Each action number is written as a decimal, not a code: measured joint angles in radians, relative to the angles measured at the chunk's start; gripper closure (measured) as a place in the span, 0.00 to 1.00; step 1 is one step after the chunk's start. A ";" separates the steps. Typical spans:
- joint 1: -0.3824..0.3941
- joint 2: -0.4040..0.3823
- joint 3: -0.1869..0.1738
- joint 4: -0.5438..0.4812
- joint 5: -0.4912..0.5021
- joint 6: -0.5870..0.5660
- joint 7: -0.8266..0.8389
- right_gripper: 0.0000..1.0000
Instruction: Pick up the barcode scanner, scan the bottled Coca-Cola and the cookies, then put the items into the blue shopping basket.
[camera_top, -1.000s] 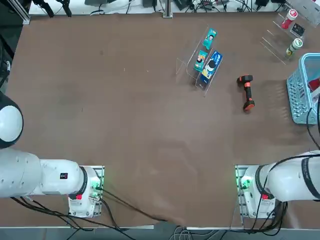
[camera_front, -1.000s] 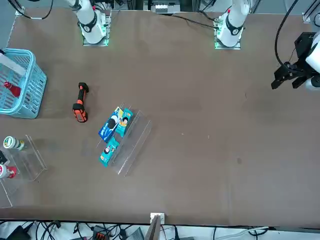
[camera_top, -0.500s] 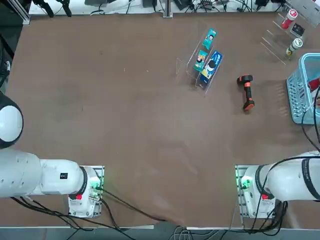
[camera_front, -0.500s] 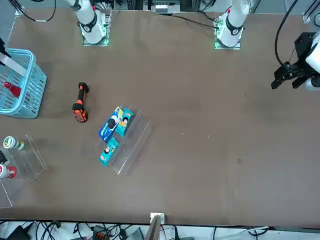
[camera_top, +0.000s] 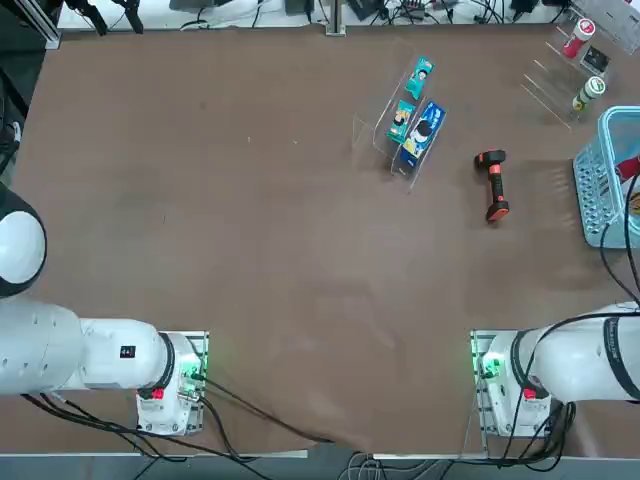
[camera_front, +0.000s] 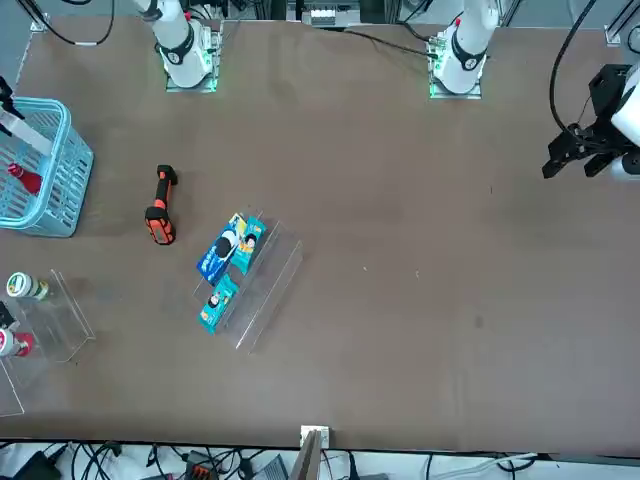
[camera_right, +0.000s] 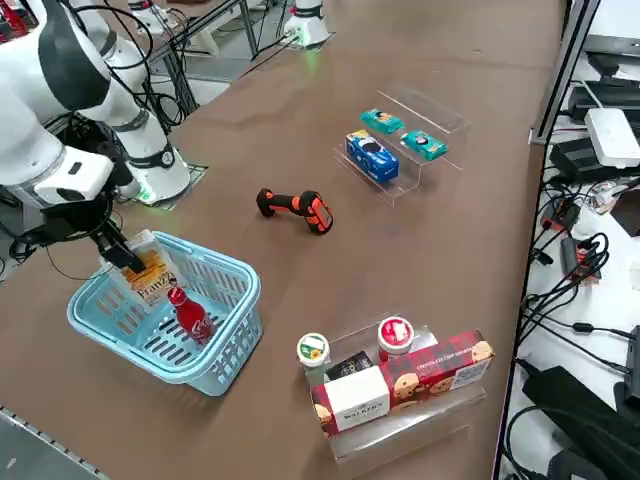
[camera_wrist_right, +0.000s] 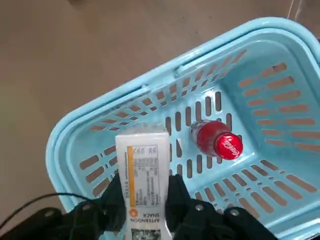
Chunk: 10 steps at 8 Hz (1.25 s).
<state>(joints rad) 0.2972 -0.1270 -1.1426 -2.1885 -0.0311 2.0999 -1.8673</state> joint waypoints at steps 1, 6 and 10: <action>0.000 0.002 0.002 -0.008 0.000 0.015 0.000 0.62; 0.007 0.051 0.012 -0.040 0.000 0.088 0.000 0.61; 0.007 0.113 0.012 -0.052 0.030 0.097 0.001 0.60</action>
<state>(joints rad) 0.3038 -0.0140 -1.1305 -2.2404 -0.0010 2.1968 -1.8667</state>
